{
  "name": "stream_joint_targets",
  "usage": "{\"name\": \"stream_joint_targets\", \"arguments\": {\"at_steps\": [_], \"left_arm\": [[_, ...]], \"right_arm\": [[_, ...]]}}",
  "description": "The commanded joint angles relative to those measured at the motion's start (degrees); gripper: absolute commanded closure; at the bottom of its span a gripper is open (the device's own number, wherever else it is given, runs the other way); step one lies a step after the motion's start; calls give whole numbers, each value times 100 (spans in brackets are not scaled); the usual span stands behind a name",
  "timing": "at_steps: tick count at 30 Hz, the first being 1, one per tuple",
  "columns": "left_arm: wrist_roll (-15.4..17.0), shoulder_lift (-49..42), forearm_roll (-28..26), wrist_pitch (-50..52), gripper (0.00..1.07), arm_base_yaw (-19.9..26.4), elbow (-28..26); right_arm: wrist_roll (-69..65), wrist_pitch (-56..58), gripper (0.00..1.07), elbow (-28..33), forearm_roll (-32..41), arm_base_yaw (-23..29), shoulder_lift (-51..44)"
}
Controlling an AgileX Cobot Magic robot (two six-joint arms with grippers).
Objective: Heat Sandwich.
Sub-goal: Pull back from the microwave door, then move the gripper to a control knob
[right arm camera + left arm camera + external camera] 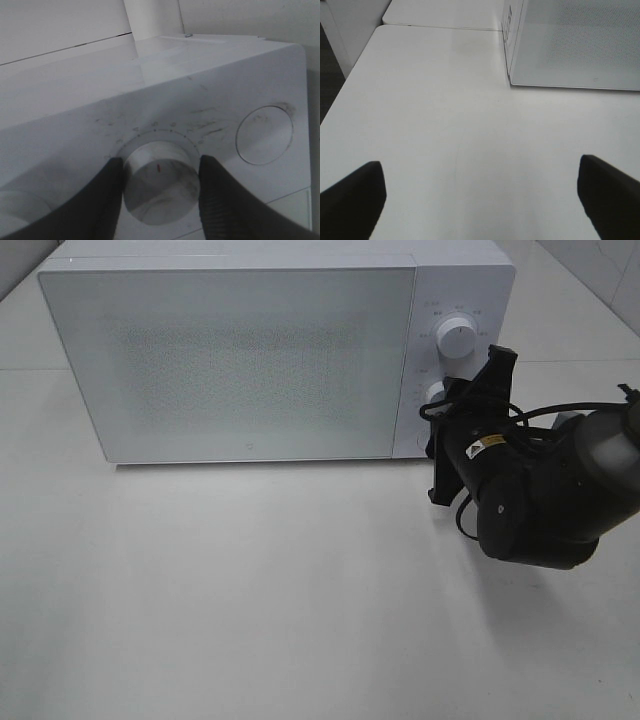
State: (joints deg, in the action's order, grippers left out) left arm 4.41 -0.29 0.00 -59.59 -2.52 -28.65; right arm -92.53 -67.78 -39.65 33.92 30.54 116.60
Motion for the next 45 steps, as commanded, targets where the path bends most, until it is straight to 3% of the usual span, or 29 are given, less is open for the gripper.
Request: {"name": "stream_joint_targets", "arguments": {"at_steps": [1,9,14,19,22,26,27,29,39,45], "left_arm": [[-6,-149,-74,23,9,11,17],[-6,-149,-74,23,9,11,17],[-6,-149,-74,23,9,11,17],[-6,-149,-74,23,9,11,17],[-6,-149,-74,23,9,11,17],[-6,-149,-74,23,9,11,17],[-6,-149,-74,23,9,11,17],[-6,-149,-74,23,9,11,17],[-6,-149,-74,23,9,11,17],[-17,-149,-74,23,9,11,17]], "right_arm": [[52,-980,96,-63,-223,0,-74],[74,-980,93,-63,-223,0,-74],[172,-980,85,-63,-241,0,-74],[246,-980,65,-63,-355,0,-74],[246,-980,59,-63,-372,0,-74],[258,-974,37,-63,-441,0,-74],[258,-974,37,-63,-441,0,-74],[246,-951,27,-63,-504,0,-74],[292,-905,28,-29,-733,0,-80],[435,-802,31,539,-1077,6,-367]]}}
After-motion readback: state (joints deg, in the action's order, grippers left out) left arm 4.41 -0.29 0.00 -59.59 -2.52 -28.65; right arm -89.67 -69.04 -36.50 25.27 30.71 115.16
